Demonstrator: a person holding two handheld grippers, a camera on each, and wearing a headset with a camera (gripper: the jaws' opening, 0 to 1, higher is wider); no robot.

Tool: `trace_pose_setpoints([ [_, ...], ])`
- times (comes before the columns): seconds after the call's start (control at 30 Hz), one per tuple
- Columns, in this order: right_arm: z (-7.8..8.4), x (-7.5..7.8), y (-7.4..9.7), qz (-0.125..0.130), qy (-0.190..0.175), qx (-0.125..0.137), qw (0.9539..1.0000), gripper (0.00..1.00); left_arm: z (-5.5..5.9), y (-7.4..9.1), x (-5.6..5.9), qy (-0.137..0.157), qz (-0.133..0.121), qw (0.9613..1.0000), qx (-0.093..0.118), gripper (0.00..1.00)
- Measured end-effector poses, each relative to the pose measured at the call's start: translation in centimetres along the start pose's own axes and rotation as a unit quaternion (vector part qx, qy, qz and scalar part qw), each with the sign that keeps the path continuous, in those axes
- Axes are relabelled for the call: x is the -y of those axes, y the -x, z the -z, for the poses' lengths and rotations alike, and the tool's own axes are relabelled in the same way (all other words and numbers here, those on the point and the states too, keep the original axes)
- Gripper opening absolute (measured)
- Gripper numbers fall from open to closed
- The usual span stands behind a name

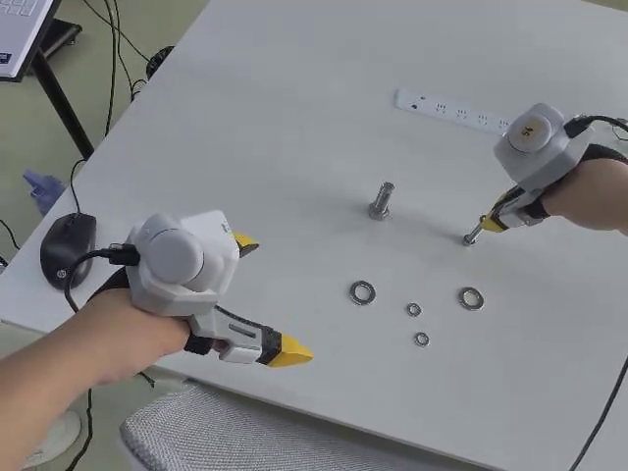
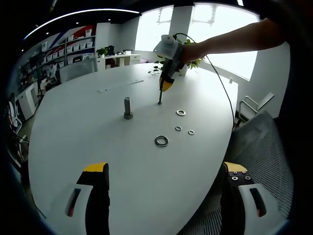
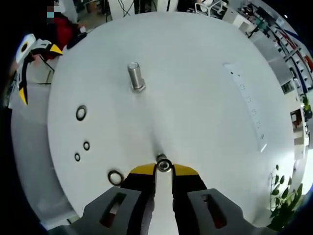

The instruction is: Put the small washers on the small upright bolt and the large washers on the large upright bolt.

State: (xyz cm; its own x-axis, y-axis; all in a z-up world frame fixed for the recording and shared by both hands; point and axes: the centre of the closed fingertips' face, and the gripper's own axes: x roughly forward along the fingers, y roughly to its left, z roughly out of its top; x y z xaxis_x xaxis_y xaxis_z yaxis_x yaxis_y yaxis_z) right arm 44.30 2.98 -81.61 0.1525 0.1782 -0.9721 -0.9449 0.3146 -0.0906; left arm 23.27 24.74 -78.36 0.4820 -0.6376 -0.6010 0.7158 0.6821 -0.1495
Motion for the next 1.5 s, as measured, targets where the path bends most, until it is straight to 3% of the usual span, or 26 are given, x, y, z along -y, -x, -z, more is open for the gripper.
trace_pose_setpoints([
  [0.3, 0.1, 0.1, -0.8, -0.004, 0.004, -0.007, 1.0, 0.12, 0.4, -0.1, -0.6, 0.005, -0.004, 1.0, -0.003, 0.94],
  [1.13, 0.7, -0.6, -4.8, -0.016, 0.021, -0.025, 0.9993, 0.12, 1.5, -0.4, -0.5, 0.013, 0.004, 0.9996, -0.024, 0.9],
  [1.5, 0.9, -0.7, -4.9, -0.014, 0.032, -0.027, 0.999, 0.13, 1.6, -0.7, -0.2, 0.017, 0.007, 0.9994, -0.028, 0.88],
])
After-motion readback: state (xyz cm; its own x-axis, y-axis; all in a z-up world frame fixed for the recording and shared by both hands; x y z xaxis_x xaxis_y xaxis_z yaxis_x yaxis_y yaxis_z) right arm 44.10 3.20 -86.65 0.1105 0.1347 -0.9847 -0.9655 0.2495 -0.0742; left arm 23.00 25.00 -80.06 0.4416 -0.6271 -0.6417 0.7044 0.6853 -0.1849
